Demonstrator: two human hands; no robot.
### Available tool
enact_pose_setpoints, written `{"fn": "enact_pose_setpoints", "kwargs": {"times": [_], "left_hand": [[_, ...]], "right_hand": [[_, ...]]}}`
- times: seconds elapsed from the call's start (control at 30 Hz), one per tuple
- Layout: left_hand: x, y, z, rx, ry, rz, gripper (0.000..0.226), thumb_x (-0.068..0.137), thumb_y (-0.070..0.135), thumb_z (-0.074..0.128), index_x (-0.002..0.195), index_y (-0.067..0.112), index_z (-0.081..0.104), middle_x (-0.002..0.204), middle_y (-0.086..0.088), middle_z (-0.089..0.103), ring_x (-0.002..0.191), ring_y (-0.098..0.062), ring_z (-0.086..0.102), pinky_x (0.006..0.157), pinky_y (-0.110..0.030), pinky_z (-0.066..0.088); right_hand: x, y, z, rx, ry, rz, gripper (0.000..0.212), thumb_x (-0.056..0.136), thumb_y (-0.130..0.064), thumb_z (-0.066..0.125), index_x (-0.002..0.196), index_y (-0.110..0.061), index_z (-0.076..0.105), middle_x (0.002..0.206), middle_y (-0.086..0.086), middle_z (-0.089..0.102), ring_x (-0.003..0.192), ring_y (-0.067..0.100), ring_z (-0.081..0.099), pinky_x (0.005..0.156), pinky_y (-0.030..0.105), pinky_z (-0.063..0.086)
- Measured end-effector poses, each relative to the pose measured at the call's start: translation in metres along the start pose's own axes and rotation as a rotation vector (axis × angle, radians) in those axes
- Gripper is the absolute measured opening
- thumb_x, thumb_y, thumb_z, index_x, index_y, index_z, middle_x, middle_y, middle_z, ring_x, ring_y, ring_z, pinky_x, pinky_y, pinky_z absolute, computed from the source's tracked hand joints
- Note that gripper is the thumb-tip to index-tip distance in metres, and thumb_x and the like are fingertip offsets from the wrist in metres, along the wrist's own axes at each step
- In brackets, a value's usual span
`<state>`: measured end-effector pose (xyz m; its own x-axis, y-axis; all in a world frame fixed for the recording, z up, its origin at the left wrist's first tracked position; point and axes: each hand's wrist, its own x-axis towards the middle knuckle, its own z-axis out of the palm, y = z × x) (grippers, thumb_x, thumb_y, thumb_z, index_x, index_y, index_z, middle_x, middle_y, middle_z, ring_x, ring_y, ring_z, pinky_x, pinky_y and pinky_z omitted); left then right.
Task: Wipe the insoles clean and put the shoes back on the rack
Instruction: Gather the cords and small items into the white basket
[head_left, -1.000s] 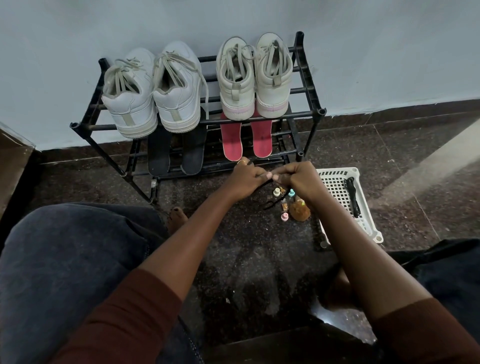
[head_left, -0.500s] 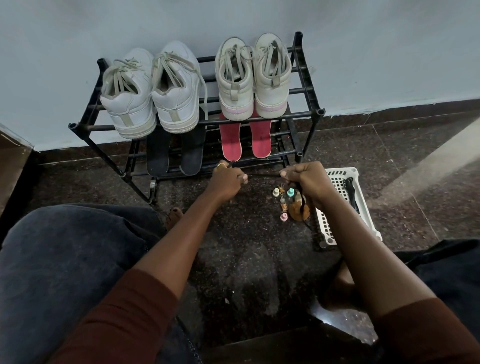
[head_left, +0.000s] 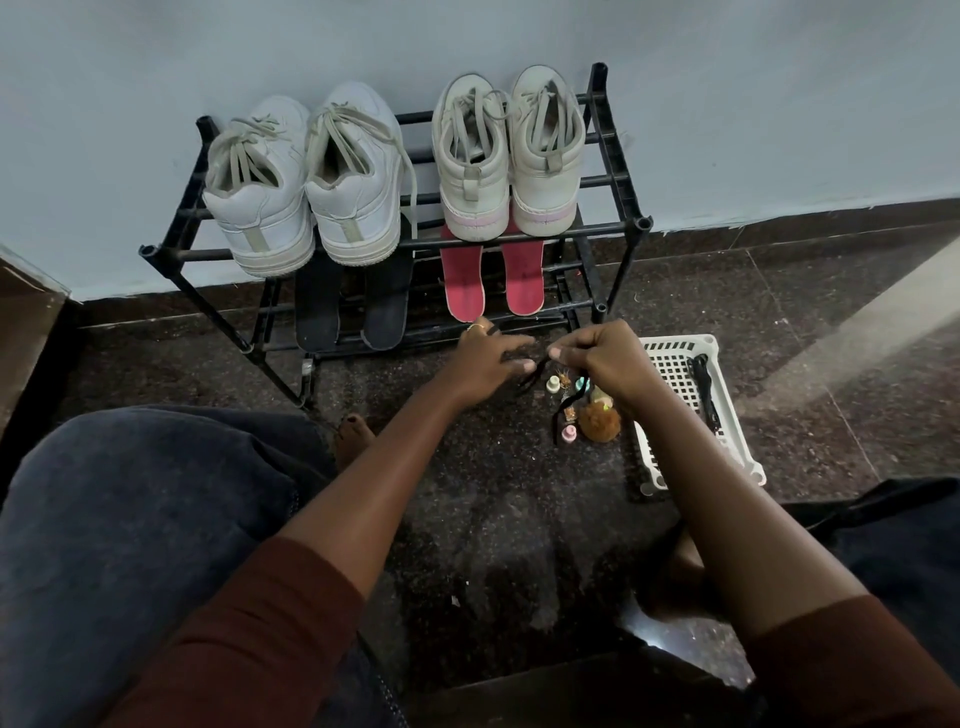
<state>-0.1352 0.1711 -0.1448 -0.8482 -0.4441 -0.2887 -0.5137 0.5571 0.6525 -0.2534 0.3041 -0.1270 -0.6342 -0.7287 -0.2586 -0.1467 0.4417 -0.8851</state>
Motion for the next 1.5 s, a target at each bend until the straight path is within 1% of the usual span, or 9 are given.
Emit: {"fn": "enact_pose_setpoints", "kwargs": {"times": [0.2,0.4,0.53,0.67,0.87,1.07,1.2,1.33,1.5], "left_hand": [[-0.001,0.006,0.004,-0.069,-0.022,0.06,0.018,0.091,0.02,0.061,0.102,0.009,0.071,0.101,-0.011,0.039,0.115,-0.027,0.039,0.089,-0.023,0.031],[0.0,-0.008,0.0,0.037,0.075,-0.046,0.013,0.089,0.022,0.064,0.094,0.015,0.074,0.136,-0.022,0.037,0.129,-0.033,0.035,0.105,-0.042,0.036],[0.001,-0.026,-0.005,0.127,0.078,-0.145,0.014,0.088,0.024,0.064,0.097,0.018,0.074,0.145,-0.026,0.031,0.134,-0.035,0.029,0.108,-0.046,0.033],[-0.001,-0.031,-0.008,0.188,0.088,-0.23,0.019,0.09,0.027,0.063,0.105,0.019,0.072,0.152,-0.022,0.022,0.14,-0.035,0.021,0.111,-0.044,0.027],[-0.001,-0.003,-0.004,0.028,-0.054,-0.082,0.047,0.086,0.035,0.067,0.13,0.021,0.058,0.14,-0.025,0.033,0.129,-0.036,0.035,0.104,-0.034,0.034],[-0.003,0.01,0.005,-0.142,-0.097,0.021,0.02,0.091,0.023,0.061,0.094,0.006,0.07,0.097,-0.02,0.061,0.112,-0.025,0.039,0.079,-0.027,0.028],[-0.003,0.005,0.0,-0.085,-0.028,-0.01,0.016,0.089,0.023,0.063,0.094,0.014,0.074,0.125,-0.028,0.052,0.125,-0.035,0.036,0.083,-0.028,0.032],[-0.002,-0.009,-0.005,-0.006,0.028,-0.063,0.017,0.088,0.024,0.064,0.096,0.013,0.075,0.105,-0.013,0.047,0.111,-0.028,0.043,0.077,-0.024,0.031],[-0.001,-0.022,-0.007,0.069,0.01,-0.118,0.023,0.087,0.026,0.066,0.104,0.012,0.073,0.118,-0.017,0.053,0.121,-0.031,0.039,0.092,-0.029,0.035]], "right_hand": [[-0.004,-0.002,0.005,0.054,-0.058,-0.012,0.01,0.078,-0.008,0.07,0.071,-0.015,0.072,0.074,0.013,0.071,0.068,0.019,0.058,0.068,0.034,0.047],[-0.002,0.001,-0.004,0.069,0.005,0.035,0.008,0.079,-0.008,0.069,0.073,-0.013,0.072,0.078,0.015,0.07,0.069,0.019,0.06,0.073,0.037,0.05],[-0.002,0.001,-0.01,0.09,0.024,0.031,0.012,0.08,-0.005,0.067,0.072,-0.012,0.071,0.07,0.01,0.067,0.06,0.013,0.056,0.067,0.032,0.048],[-0.001,0.002,-0.011,0.08,0.024,0.034,0.011,0.081,-0.006,0.067,0.072,-0.012,0.07,0.076,0.018,0.067,0.066,0.023,0.054,0.068,0.035,0.046],[0.0,-0.002,-0.002,-0.015,-0.033,-0.013,0.009,0.081,-0.012,0.069,0.075,-0.018,0.072,0.073,0.004,0.07,0.063,0.009,0.058,0.068,0.03,0.049],[-0.001,0.0,0.002,-0.017,-0.063,-0.031,0.01,0.079,-0.008,0.069,0.077,-0.017,0.074,0.076,0.007,0.072,0.066,0.007,0.06,0.062,0.019,0.046],[0.0,0.004,-0.002,0.0,-0.06,-0.006,0.006,0.079,-0.012,0.07,0.082,-0.016,0.074,0.081,0.011,0.072,0.066,0.011,0.059,0.069,0.029,0.049],[0.002,0.005,-0.005,-0.042,-0.027,-0.008,0.007,0.081,-0.014,0.069,0.083,-0.018,0.074,0.08,0.004,0.072,0.069,0.011,0.06,0.073,0.032,0.048],[0.001,0.005,-0.011,-0.042,-0.005,-0.006,0.008,0.083,-0.012,0.066,0.084,-0.012,0.074,0.077,0.007,0.07,0.063,0.009,0.056,0.064,0.027,0.046]]}}
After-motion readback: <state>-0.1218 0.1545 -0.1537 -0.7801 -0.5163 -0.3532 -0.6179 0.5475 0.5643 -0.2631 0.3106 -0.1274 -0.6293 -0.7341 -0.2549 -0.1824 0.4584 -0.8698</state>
